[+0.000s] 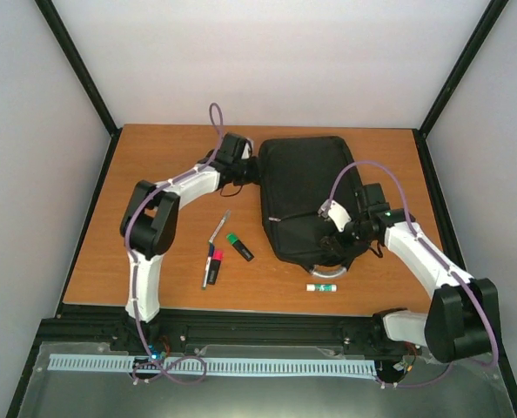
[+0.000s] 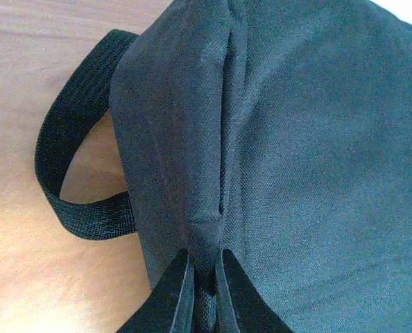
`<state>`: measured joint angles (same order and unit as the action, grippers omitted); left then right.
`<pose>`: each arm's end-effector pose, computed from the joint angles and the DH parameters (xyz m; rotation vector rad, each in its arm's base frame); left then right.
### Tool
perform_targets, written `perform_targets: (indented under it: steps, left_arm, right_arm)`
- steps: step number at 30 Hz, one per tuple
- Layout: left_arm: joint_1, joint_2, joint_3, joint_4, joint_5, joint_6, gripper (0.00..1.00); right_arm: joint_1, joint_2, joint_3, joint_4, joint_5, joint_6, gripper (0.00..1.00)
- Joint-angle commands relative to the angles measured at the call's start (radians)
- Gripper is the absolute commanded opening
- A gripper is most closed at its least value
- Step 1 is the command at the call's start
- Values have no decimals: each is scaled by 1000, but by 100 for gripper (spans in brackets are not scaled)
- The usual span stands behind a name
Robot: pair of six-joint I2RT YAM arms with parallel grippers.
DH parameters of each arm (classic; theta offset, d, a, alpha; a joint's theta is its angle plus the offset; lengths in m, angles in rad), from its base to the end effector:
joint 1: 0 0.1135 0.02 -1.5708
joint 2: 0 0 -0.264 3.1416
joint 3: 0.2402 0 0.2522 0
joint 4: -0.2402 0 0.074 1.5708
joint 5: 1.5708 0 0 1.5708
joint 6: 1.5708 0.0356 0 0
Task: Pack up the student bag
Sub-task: Zip the student bag at the center of the board.
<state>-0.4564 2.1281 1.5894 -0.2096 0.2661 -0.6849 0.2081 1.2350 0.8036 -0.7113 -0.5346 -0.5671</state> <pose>0.4268 -0.2200 0.1897 -0.1373 2.4515 -0.8535 0.2155 0.0640 0.2196 -1.1126 2.3208 0.5926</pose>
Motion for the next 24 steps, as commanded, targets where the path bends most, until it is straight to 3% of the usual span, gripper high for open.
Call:
perform_targets:
  steps: [1,7,12,17,19,24]
  left_arm:
    - [3,-179,-129,30,-153,-44,1]
    - [3,-292,-299,-9,-238,-145,1]
    - [3,-317,-337,-52,-220,-115,3]
    - [-2,-350,-304,-142,-118,-62,25]
    - [-24,-402,-304,-185,-134,-47,43]
    - [-99,-512,-295,-259,-195,42,59]
  right_arm:
    - [27,71,32,70,173,46,43]
    - [27,314,230,123,448,104,36]
    - [24,409,305,122,427,130,36]
    - [-16,255,253,96,387,131,40]
    - [-48,158,227,64,375,120,50]
    - [-84,-75,126,-21,340,54,63]
